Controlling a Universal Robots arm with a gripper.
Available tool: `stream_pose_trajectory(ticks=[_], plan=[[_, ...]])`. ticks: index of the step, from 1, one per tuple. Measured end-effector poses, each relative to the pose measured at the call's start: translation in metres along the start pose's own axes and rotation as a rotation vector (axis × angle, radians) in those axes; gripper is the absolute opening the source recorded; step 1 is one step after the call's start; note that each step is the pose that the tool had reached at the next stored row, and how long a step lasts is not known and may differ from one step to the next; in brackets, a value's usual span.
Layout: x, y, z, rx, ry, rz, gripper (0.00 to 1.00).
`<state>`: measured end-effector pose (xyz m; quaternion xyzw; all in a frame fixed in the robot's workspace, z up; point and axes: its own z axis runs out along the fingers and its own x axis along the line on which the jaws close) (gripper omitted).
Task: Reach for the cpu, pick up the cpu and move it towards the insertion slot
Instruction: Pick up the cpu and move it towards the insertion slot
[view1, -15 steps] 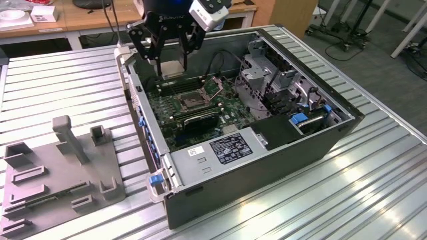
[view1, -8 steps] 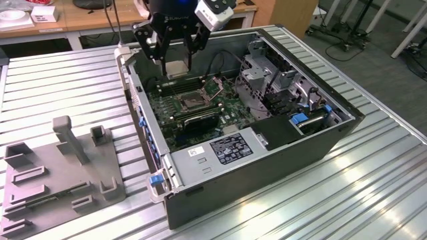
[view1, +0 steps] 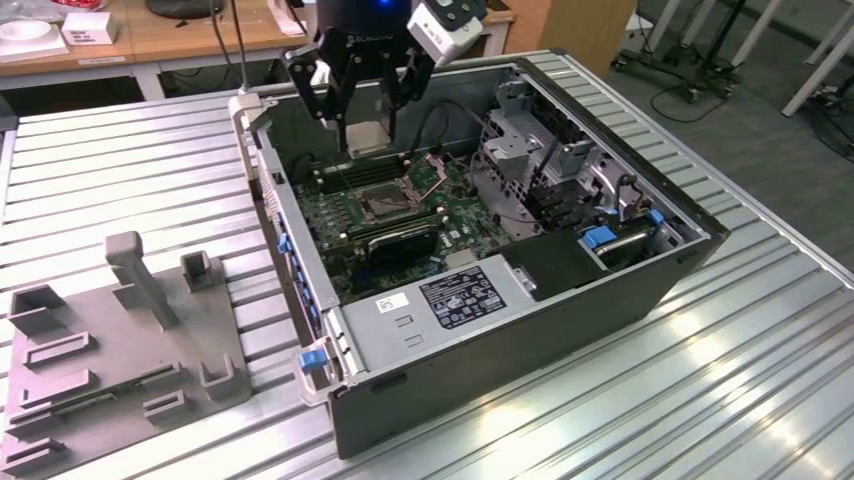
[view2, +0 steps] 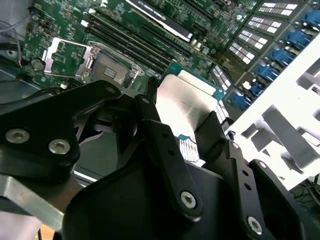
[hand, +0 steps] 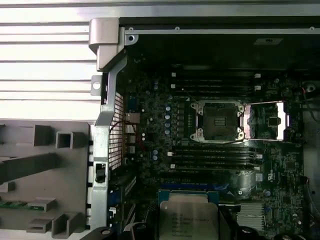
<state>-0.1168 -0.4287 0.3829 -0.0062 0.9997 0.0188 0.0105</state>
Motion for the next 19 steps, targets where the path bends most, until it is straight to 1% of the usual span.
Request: stream_pose_trajectory(ticks=[9,12,13,16,19], plan=[[-0.0091,-0.0002,0.0007,0.0010,0.0000,0.000,0.55],[-0.0152,-0.0002,0.0010,0.0012,0.0009,0.000,0.55],[-0.0170,-0.0003,0.0011,0.0012,0.0030,0.000,0.55],[-0.0216,-0.0003,0.0018,0.0010,0.0153,0.000,0.55],[-0.0259,-0.0003,0.0030,0.0008,0.0226,0.001,0.55]])
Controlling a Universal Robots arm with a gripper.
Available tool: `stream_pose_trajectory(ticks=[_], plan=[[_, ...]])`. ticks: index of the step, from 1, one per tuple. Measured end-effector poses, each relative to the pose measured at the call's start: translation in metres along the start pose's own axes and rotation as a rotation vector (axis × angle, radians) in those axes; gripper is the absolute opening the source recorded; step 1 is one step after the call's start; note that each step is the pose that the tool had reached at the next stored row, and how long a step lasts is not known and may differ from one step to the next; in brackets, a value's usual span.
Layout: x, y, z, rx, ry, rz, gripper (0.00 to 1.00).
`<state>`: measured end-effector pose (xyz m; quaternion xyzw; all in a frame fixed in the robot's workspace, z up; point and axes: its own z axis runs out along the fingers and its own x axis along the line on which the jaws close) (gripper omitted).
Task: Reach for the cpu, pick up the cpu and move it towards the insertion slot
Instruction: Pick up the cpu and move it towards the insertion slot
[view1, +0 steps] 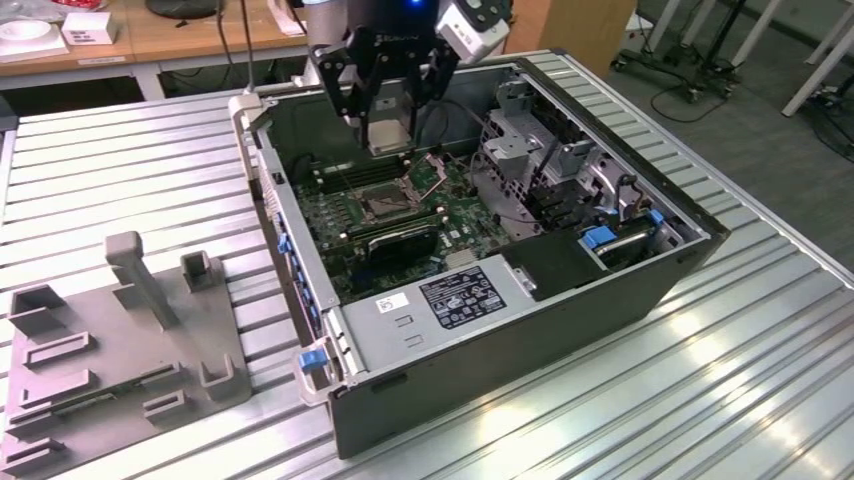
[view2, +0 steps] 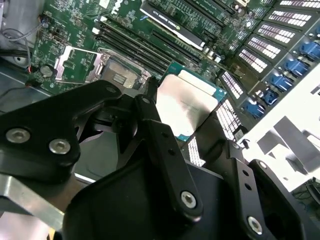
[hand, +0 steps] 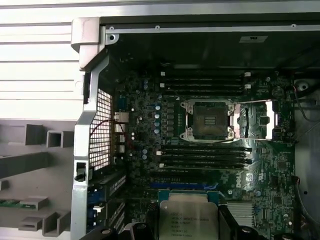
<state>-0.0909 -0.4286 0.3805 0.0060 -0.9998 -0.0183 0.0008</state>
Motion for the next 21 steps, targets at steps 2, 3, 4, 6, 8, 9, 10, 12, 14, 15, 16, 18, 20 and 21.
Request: stream_pose_trajectory(ticks=[2,3,4,6,8,9,10,12,14,15,16,18,20,21], plan=[[-0.0030,-0.0001,0.0007,0.0001,0.0061,0.000,0.55],[-0.0044,-0.0001,0.0010,0.0002,0.0101,0.000,0.55],[-0.0055,-0.0001,0.0013,0.0004,0.0155,0.000,0.55],[-0.0076,-0.0002,0.0018,0.0011,0.0260,0.001,0.55],[-0.0092,-0.0002,0.0025,0.0014,0.0351,0.001,0.55],[-0.0098,-0.0002,0.0028,0.0016,0.0390,0.002,0.55],[-0.0104,-0.0002,0.0031,0.0018,0.0438,0.002,0.55],[-0.0122,-0.0001,0.0037,0.0021,0.0497,0.002,0.55],[-0.0145,-0.0001,0.0039,0.0031,0.0556,0.002,0.55],[-0.0151,0.0000,0.0040,0.0042,0.0568,0.002,0.55],[-0.0161,0.0001,0.0042,0.0047,0.0599,0.003,0.55],[-0.0173,0.0013,0.0044,0.0050,0.0697,0.003,0.55],[-0.0174,0.0065,0.0047,0.0053,0.0749,0.003,0.55],[-0.0175,0.0105,0.0049,0.0055,0.0773,0.003,0.55]])
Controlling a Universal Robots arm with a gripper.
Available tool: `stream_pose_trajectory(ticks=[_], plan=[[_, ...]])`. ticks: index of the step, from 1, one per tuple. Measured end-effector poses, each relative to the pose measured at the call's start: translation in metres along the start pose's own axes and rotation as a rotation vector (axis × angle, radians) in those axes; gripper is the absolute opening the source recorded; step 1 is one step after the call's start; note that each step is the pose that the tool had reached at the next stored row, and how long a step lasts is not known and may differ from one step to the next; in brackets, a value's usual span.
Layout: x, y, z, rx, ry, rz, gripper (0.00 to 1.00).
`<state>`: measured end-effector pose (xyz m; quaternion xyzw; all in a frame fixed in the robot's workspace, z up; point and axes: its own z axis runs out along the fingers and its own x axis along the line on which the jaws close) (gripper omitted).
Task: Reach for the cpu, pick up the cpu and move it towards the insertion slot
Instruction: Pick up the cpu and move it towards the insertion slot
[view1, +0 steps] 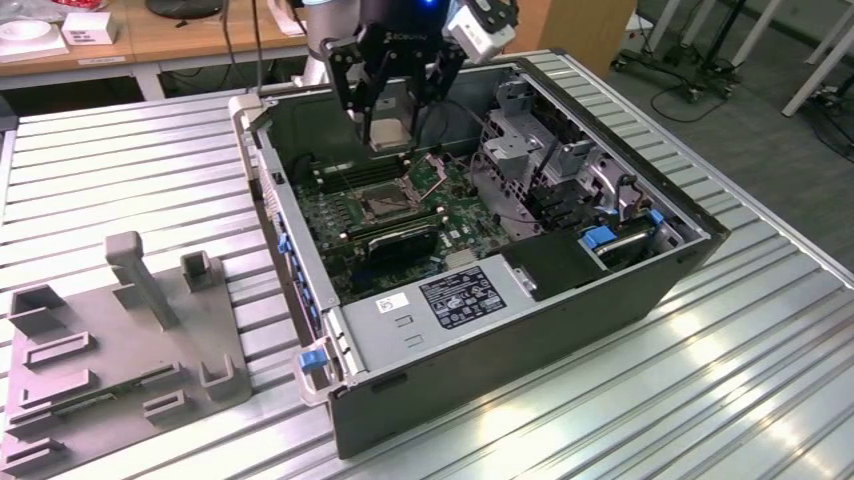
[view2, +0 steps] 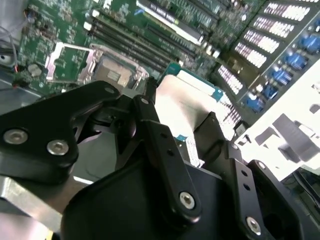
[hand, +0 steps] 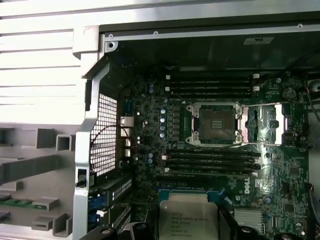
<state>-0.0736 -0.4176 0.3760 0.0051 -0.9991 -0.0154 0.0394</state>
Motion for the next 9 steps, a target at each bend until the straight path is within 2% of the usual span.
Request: stream_pose_trajectory(ticks=[3,5,6,9], plan=[[-0.0002,0.0120,0.0011,0.0000,0.0029,0.000,0.55],[-0.0001,0.0153,0.0015,0.0001,0.0023,0.000,0.55],[0.0000,0.0156,0.0015,0.0002,-0.0036,0.000,0.55],[0.0000,0.0171,0.0016,0.0004,-0.0378,-0.001,0.55]])
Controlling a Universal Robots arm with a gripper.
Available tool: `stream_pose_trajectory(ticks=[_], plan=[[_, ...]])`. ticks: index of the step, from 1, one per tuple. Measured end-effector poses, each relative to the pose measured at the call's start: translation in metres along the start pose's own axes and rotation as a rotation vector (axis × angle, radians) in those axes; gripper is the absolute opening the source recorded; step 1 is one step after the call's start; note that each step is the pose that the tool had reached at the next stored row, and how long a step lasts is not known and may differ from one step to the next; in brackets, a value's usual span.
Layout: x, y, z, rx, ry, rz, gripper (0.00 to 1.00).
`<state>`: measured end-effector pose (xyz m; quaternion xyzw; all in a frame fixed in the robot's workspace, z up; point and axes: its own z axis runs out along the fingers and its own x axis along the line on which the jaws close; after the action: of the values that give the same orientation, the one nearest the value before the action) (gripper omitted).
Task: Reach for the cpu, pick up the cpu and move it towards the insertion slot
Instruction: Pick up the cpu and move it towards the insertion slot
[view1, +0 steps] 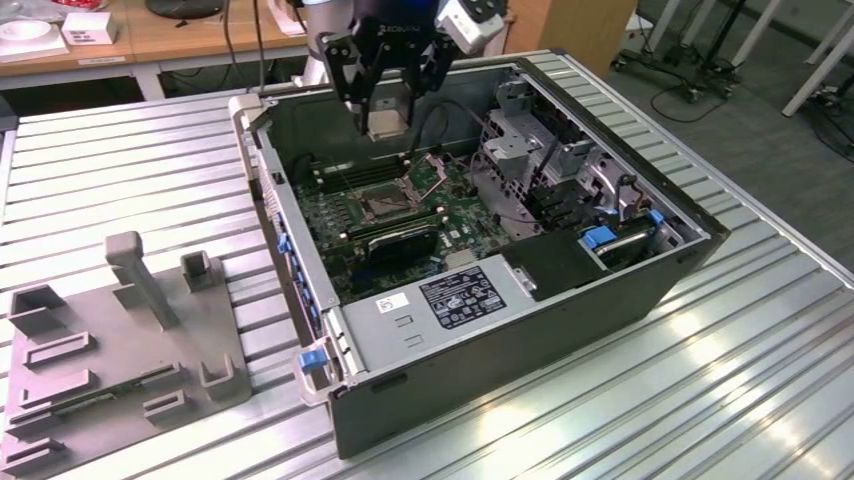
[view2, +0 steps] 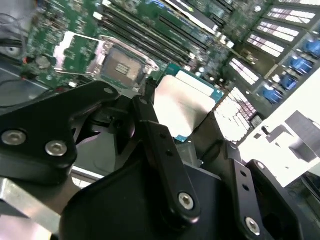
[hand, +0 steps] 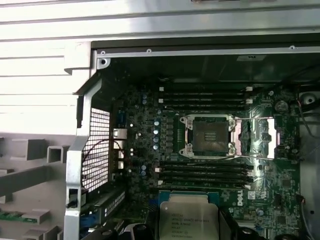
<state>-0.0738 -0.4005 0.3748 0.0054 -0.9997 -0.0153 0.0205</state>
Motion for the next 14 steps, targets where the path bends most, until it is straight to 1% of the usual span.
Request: stream_pose_trajectory(ticks=[1,2,3,14], plan=[[0.0000,0.0007,0.0001,-0.0002,-0.0060,0.000,0.55],[0.0000,0.0015,0.0001,-0.0001,-0.0080,0.000,0.55],[0.0000,0.0022,0.0000,0.0001,-0.0080,0.001,0.55],[0.0018,0.0024,0.0001,0.0001,-0.0082,0.002,0.55]])
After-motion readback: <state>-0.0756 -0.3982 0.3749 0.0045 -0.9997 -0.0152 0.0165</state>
